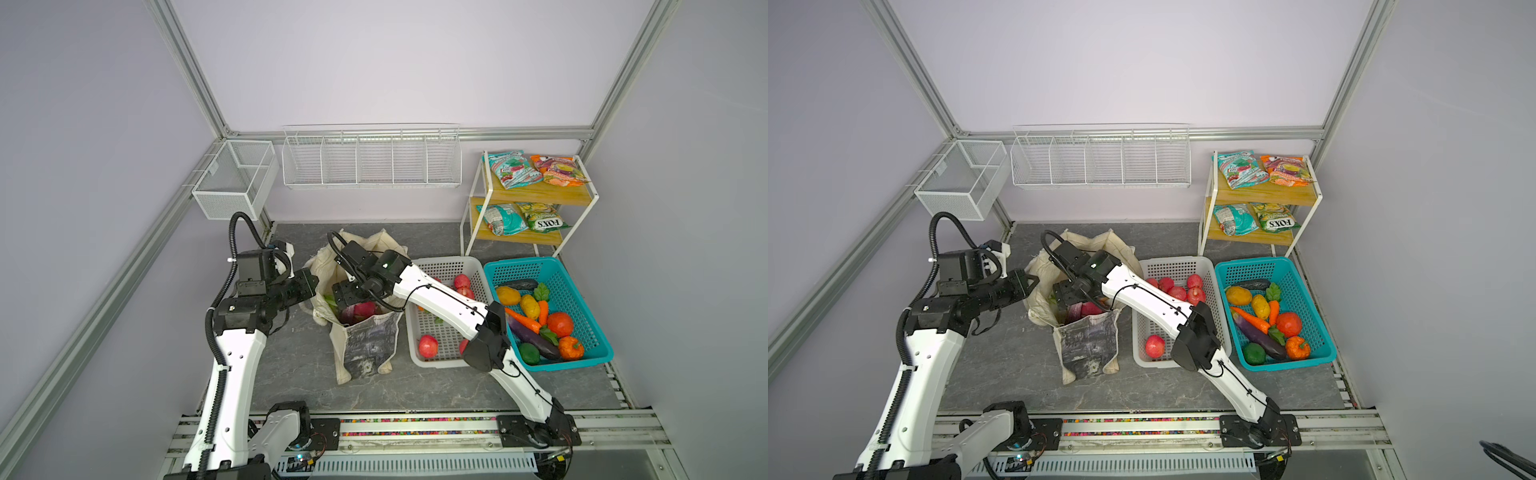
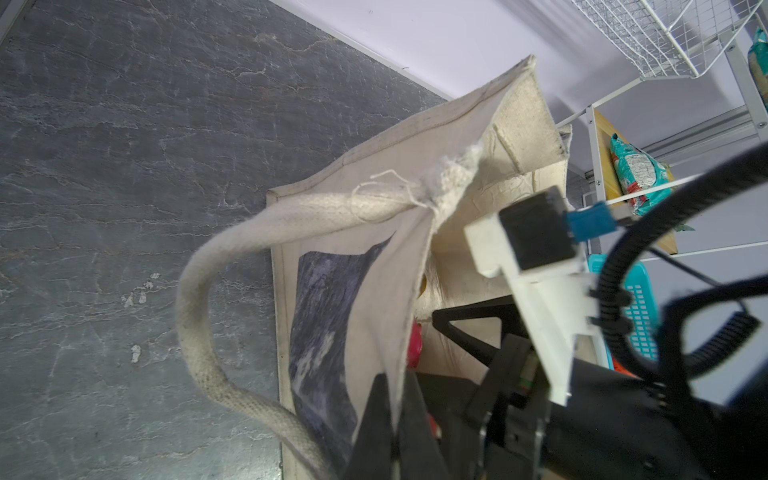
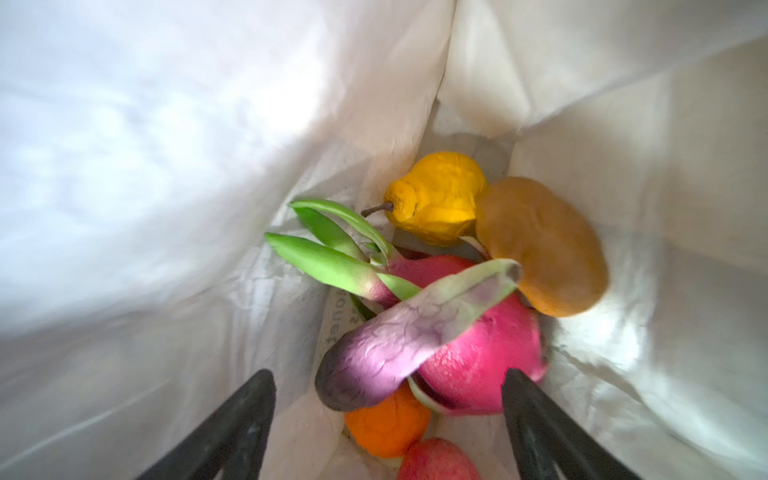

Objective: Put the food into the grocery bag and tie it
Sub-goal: 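Raise the empty right gripper out of the bag toward the teal basket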

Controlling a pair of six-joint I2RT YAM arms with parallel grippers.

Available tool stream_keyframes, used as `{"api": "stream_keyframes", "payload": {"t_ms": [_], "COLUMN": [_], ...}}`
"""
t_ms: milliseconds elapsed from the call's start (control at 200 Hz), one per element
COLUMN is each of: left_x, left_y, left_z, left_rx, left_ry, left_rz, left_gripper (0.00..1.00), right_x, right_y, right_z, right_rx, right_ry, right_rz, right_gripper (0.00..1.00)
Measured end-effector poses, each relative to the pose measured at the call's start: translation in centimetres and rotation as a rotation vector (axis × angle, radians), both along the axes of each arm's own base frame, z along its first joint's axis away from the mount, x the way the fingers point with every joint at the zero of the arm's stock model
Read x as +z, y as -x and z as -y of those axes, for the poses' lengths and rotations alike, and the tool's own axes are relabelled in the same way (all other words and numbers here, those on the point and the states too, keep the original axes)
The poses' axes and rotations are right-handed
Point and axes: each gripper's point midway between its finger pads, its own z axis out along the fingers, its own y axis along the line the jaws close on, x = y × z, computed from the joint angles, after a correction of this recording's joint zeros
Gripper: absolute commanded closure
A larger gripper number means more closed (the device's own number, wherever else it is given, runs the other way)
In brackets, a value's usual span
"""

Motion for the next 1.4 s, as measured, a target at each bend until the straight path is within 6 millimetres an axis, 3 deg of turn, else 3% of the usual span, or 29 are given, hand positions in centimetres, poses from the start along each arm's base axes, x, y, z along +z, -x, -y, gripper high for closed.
{"api": "stream_keyframes", "payload": {"t_ms": [210, 375, 520, 690, 860, 1040, 1199, 1399], "left_x": [-0.2, -0.2, -0.3, -0.6, -0.7, -0.9, -0.9, -0.9], "left_y": [-0.1, -0.1, -0.1, -0.1, -0.1, 0.0, 0.0, 0.0], "left_z": [0.0, 0.0, 0.0, 0.0, -0.1, -0.1, -0.1, -0.1], "left_rx": [0.000, 0.000, 0.000, 0.002, 0.002, 0.002, 0.000, -0.002], "left_ry": [0.000, 0.000, -0.001, -0.003, -0.003, -0.004, -0.005, -0.008], "left_rz": [0.002, 0.002, 0.000, -0.001, 0.002, 0.000, 0.000, 0.002], "left_gripper": [1.00, 1.00, 1.00, 1.00, 1.00, 1.00, 1.00, 1.00], "right_x": [6.4, 12.1, 17.6, 21.0, 20.4, 17.3, 14.3, 9.6], "right_y": [-0.3, -0.7, -1.1, -1.1, -1.4, -1.1, 0.8, 3.3], "right_z": [1.4, 3.8, 7.6, 13.9, 21.9, 32.3, 41.8, 48.2], "right_rx": [-0.008, -0.038, -0.093, -0.188, -0.318, -0.496, -0.700, -0.867], "right_ry": [-0.070, -0.111, -0.137, -0.089, 0.044, 0.177, 0.234, 0.265], "right_rz": [0.113, 0.239, 0.363, 0.460, 0.484, 0.441, 0.367, 0.232], "right_gripper": [0.12, 0.12, 0.12, 0.12, 0.12, 0.12, 0.12, 0.12]}}
